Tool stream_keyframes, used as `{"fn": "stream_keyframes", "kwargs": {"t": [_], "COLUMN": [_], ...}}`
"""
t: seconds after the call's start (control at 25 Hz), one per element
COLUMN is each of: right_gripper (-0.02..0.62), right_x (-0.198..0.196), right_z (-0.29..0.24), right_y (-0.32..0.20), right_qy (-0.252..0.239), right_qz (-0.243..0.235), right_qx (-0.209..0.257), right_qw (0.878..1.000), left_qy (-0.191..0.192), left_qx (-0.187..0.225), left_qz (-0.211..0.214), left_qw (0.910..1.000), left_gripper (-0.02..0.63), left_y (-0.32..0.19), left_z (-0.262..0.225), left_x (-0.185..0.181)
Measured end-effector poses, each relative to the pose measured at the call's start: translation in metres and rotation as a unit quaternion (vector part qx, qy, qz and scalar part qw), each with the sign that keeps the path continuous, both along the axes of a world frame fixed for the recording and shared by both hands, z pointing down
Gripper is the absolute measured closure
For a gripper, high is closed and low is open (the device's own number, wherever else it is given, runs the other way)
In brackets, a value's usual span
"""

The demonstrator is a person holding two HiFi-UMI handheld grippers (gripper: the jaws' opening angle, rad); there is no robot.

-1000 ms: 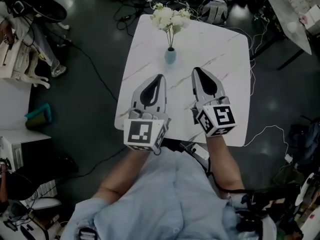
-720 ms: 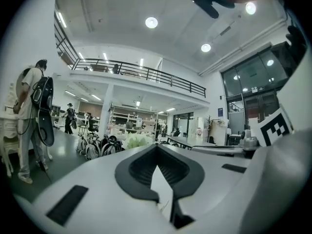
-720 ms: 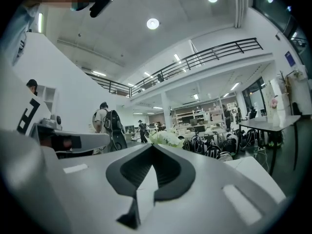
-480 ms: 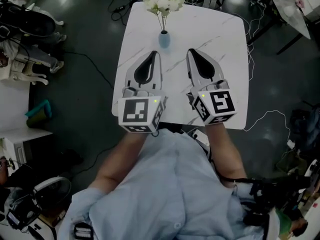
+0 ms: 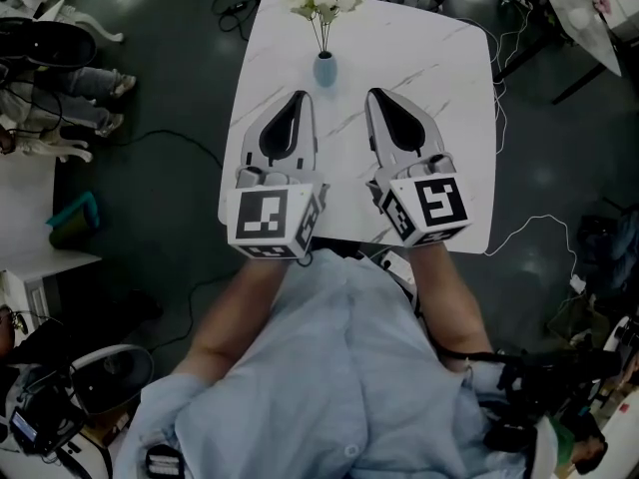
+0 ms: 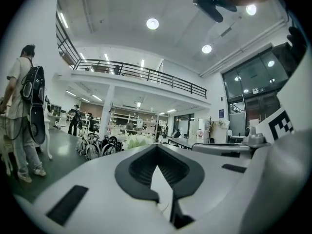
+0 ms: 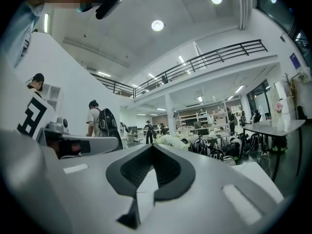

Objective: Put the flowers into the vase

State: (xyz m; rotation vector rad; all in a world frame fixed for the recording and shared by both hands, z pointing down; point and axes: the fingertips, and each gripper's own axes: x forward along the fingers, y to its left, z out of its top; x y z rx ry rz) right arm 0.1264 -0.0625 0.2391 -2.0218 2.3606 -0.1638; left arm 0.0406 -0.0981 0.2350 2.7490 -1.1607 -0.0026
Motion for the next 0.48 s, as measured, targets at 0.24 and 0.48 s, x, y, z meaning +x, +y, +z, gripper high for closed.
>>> {"fn": "stream_keyframes", "kwargs": {"t": [0.24, 0.48], "right_gripper": [0.595, 0.595], "right_x": [-0.0031, -0.0021], "right_z": [0.0002, 0.0023], "right_y": [-0.0016, -0.0036], "right_qy": [0.001, -0.003], "right_qz": [-0.007, -0.009], "right_qx": [0.002, -0.001], "right_qw": [1.000, 1.000], "left_qy": [0.001, 0.001], "left_qx": [-0.004, -0.005], "left_qz": [-0.001, -0.004], "left_qw": [1.0000, 1.0000], "left_gripper": [0.601, 0.601], "left_y": [0.0000, -0.0016], "left_z": [0.0023, 0.0031], "left_x": [-0.0007, -0.0002]}}
